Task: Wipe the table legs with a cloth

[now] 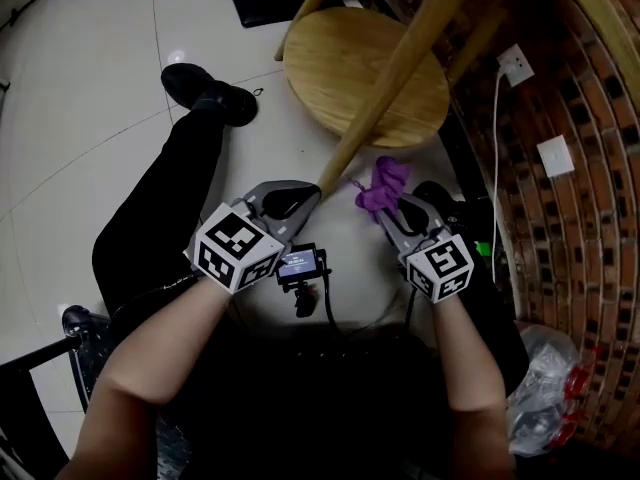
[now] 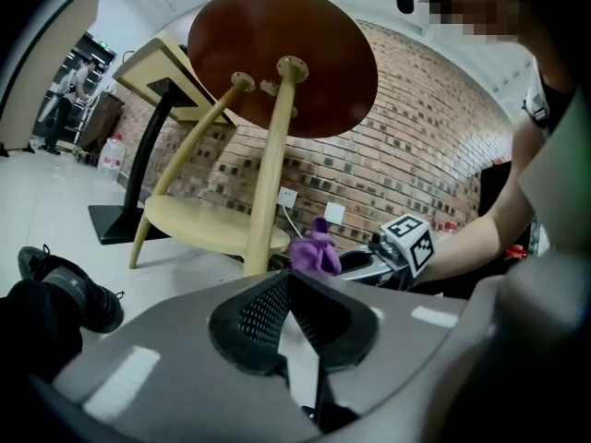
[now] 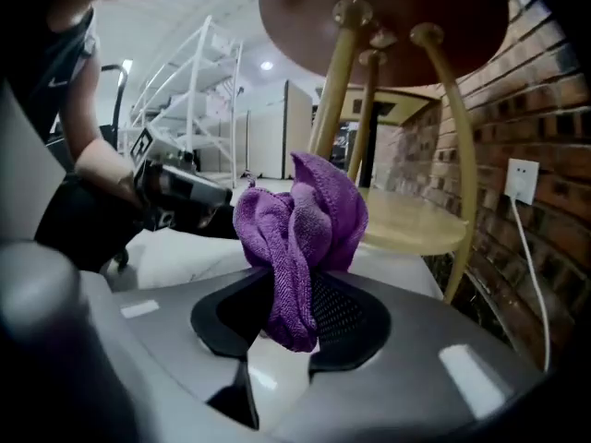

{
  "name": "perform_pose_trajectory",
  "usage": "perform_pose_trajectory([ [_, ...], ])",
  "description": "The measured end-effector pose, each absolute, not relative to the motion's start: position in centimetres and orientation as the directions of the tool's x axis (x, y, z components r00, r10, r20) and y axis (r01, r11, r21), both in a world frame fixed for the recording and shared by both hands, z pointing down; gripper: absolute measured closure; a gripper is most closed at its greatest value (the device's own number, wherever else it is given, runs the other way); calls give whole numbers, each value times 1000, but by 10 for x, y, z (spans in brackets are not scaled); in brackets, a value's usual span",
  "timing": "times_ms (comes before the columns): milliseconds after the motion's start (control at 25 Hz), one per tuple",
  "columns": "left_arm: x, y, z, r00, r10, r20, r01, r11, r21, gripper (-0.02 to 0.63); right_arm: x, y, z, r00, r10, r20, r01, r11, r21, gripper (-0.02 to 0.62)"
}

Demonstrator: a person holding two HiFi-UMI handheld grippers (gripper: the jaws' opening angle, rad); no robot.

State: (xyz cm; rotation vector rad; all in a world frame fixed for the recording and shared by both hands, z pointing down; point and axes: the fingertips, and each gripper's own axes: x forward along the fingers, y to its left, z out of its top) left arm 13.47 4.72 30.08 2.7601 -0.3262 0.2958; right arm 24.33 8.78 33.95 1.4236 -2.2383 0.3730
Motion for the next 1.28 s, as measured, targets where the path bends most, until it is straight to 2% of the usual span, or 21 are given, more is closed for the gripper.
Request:
perform_pose_trajectory([
  [120, 139, 46, 287, 954, -213, 211, -274, -904, 328, 594, 235, 83, 303, -291, -868, 402, -949, 315, -6, 476],
  [280, 134, 52, 275, 962, -194, 190, -247, -916, 315, 594, 213, 53, 240, -300, -920, 252, -954, 291, -73, 474],
  [400, 130, 57, 271, 971, -179, 161, -221, -926, 305, 594, 228, 12, 171, -245, -956, 164, -969, 239, -55, 466],
  [560, 125, 57, 260, 977, -179, 115, -208, -920, 332, 594, 256, -32, 88, -129, -987, 93, -992, 128, -18, 445],
  [880, 122, 55, 247, 980, -174, 96, -197, -917, 347, 594, 264, -64, -18, -55, -998, -29, -986, 49, 161, 411],
  [1080, 126, 56, 247, 981, -173, 93, -195, -915, 353, 594, 267, -73, -51, 68, -993, -97, -986, -82, 145, 411],
  [1200, 128, 57, 249, 981, -168, 97, -192, -915, 354, 594, 255, -66, -33, 164, -977, -135, -929, -199, 313, 424],
  [1280, 127, 55, 250, 981, -173, 93, -195, -915, 352, 594, 236, -60, -3, 158, -979, -127, -851, -200, 486, 425],
])
